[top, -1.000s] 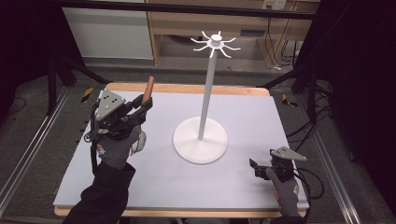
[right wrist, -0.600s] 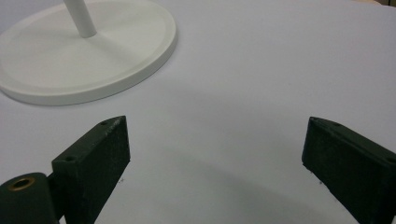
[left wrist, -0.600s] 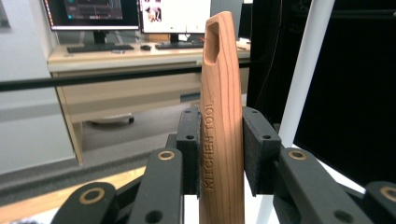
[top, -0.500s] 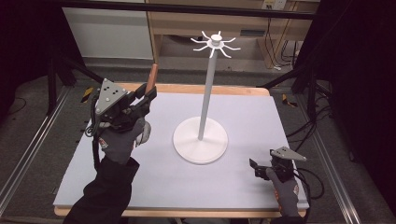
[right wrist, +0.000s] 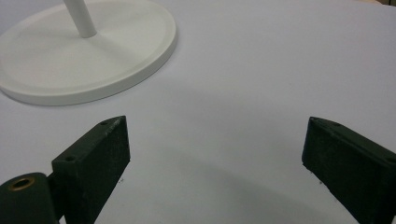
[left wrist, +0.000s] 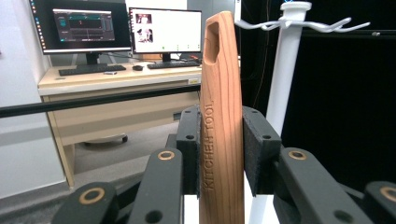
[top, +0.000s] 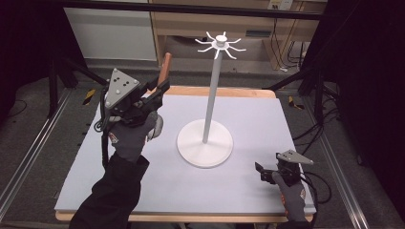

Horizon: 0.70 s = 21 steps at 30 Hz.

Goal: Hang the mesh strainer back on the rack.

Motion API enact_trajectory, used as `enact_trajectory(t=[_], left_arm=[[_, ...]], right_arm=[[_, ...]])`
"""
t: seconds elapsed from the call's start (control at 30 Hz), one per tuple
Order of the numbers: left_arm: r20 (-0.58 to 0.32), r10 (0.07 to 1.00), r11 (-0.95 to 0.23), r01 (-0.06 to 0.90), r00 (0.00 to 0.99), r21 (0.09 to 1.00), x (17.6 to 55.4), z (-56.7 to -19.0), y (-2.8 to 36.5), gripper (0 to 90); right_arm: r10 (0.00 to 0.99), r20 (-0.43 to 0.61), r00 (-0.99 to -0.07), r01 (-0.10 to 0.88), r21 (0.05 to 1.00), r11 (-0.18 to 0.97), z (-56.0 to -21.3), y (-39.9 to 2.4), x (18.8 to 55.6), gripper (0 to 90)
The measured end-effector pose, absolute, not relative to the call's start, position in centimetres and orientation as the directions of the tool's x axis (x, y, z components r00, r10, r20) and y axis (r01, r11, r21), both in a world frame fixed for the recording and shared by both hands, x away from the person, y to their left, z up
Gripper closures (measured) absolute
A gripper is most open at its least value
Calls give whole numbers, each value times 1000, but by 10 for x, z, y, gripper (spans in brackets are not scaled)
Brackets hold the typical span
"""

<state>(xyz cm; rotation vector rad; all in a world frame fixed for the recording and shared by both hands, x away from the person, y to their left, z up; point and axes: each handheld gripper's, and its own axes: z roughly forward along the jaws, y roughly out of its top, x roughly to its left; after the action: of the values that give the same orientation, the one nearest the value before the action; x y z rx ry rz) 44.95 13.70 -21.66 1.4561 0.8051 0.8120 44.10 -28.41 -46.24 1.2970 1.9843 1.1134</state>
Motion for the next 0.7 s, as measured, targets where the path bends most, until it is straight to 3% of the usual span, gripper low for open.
enact_trajectory(t=[0.7], left_arm=[[61,836,-79,10,546,997,453,-202,112,702]], right_arm=[[913,24,-408,486,852,195,-462,-285,441,80]])
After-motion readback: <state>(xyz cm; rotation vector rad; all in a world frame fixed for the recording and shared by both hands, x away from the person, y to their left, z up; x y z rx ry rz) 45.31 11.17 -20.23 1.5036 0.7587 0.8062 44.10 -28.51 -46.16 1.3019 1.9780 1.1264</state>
